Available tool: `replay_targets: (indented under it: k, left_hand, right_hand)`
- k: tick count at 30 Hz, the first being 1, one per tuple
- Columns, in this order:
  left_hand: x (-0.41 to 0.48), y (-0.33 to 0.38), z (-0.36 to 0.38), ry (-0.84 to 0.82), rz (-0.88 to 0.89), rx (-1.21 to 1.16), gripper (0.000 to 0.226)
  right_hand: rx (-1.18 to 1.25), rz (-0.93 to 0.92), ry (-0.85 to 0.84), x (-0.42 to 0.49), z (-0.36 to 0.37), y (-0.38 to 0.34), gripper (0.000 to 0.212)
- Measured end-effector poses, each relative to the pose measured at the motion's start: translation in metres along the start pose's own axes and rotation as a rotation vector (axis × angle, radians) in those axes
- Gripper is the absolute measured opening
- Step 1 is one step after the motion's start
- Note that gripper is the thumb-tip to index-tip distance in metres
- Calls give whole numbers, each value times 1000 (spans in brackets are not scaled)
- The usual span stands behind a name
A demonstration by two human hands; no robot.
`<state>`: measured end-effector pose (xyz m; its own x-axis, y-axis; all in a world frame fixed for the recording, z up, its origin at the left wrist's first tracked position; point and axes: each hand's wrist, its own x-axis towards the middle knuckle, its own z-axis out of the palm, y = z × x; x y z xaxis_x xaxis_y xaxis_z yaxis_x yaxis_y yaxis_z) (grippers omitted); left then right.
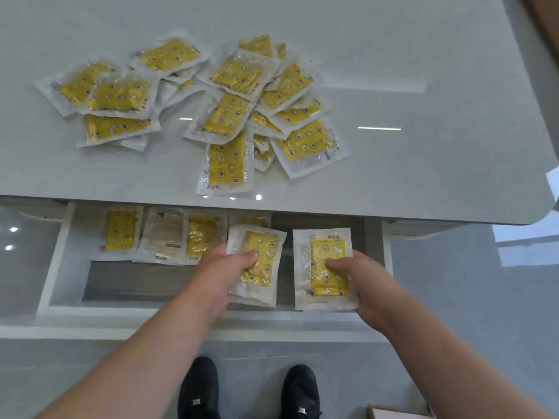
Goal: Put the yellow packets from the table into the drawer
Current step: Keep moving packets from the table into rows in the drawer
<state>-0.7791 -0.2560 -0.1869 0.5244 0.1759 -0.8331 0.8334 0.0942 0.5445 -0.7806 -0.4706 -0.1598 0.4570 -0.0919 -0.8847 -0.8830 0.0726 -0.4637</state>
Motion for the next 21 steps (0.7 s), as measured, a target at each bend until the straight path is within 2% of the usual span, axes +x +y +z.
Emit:
replay_targets:
  k: [2,3,6,9,13,15,21]
  left_hand:
    - [14,-3,20,27,-4,0,71]
    - [22,-4,31,29,-9,-5,70]
    - [36,-5,59,54,-7,21,52]
    - [52,-7,76,82,-3,29,45]
    - [73,-14,87,164,54,102,21]
    - [77,-16,92,206,91,138,22]
    - [83,-19,97,277,187,296,18]
  right_hand:
    - [-21,16,35,14,-4,6,21]
    - [-26,18,57,22,-5,8,21]
    - [-70,68,127,44,-9,14,25]
    - [-69,115,177,65,-13,15,23]
    - [-132,127,182,92,-15,13,45]
    - [-124,117,187,101,-16,16,49]
    - [-50,27,194,99,-14,13,30]
